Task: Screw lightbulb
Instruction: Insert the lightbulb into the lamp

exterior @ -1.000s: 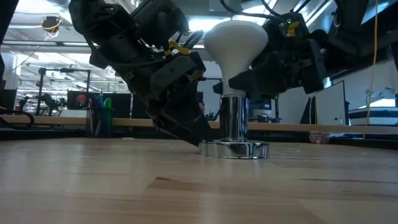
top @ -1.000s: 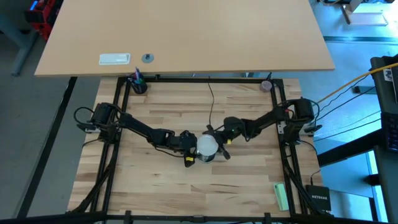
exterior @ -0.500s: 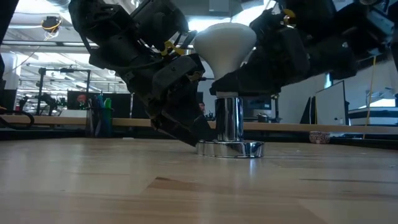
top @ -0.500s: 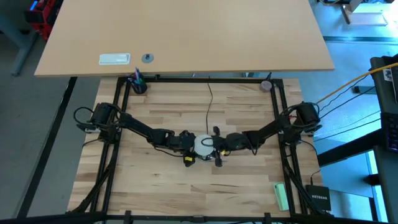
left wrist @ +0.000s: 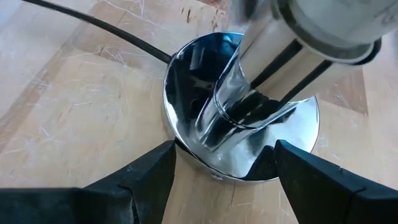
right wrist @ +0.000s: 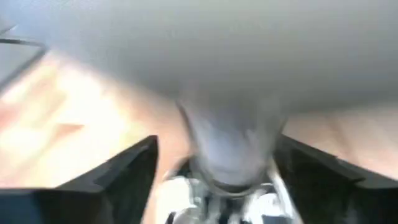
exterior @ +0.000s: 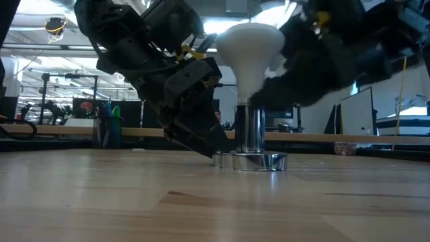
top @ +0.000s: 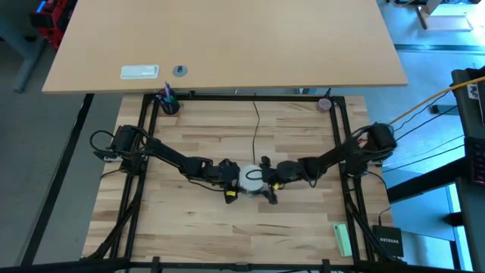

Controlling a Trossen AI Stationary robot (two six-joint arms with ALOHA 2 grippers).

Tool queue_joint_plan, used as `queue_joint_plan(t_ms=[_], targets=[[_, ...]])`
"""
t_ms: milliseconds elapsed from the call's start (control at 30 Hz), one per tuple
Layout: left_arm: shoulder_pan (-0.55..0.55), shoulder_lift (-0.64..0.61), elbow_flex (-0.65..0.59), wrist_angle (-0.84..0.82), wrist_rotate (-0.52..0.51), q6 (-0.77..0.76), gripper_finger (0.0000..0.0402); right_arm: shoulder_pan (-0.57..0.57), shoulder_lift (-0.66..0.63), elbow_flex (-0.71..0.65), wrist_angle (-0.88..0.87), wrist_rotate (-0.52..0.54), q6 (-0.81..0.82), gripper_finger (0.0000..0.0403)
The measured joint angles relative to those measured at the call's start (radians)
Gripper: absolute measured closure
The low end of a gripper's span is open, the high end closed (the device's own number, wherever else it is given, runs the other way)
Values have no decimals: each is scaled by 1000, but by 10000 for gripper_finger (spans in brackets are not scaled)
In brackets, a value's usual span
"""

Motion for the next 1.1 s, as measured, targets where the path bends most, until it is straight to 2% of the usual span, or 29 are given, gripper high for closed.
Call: queue_joint_plan(t_ms=[100,200,300,400,567,800,967,1100], targets=[[0,0,0,0,0,2,141,1,-122,-19,-102,-29,1,38],[0,0,0,0,0,3,141,-9,-201,-72,-196,-28,-2,29],[0,0,0,0,0,6,141,-45,-235,-135,-107,-29,-23,37],[0,0,0,0,0,14,141,-104,-193,-202,42,-64,-69,52],[0,0,0,0,0,21,141,-186,-62,-195,262,-257,-73,76],[0,0,0,0,0,22,141,-196,85,-91,307,-427,-84,91],[0,0,0,1,0,29,141,-197,92,-54,314,-443,-127,113],[0,0,0,2,-1,36,141,-197,92,-38,301,-449,-143,147]])
